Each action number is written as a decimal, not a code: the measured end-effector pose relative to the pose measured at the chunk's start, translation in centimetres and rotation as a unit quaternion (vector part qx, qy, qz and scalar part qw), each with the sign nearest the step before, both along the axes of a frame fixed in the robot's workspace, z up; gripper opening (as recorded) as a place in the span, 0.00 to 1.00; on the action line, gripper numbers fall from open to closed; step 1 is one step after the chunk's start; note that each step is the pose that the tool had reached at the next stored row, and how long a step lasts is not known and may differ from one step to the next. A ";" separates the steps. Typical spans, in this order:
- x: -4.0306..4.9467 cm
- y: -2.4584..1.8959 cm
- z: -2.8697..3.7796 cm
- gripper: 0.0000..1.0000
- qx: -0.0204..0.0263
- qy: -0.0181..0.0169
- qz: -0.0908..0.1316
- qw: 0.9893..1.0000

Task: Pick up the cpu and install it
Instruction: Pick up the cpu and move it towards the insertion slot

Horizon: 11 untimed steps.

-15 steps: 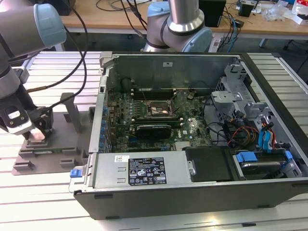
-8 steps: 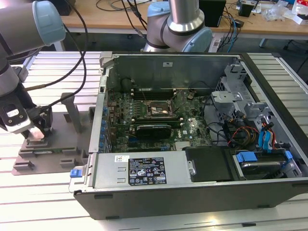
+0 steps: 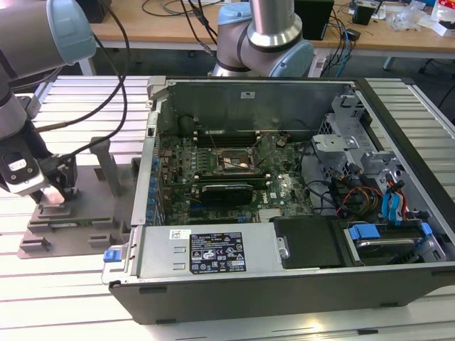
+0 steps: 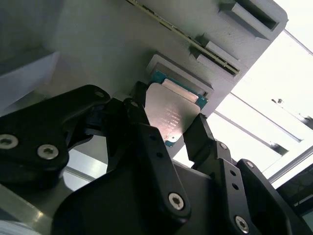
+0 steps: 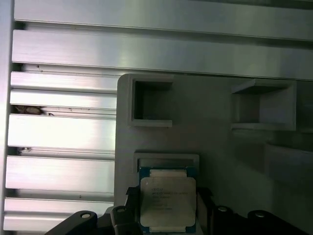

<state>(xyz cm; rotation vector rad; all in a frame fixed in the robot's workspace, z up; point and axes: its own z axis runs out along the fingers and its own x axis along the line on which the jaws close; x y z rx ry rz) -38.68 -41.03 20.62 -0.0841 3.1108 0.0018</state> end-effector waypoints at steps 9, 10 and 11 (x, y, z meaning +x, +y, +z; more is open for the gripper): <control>0.00 0.00 0.48 0.55 0.000 0.000 0.000 1.000; 0.00 0.00 0.52 0.55 0.000 0.000 0.000 1.000; 0.00 0.00 0.59 0.55 0.000 0.000 0.000 1.000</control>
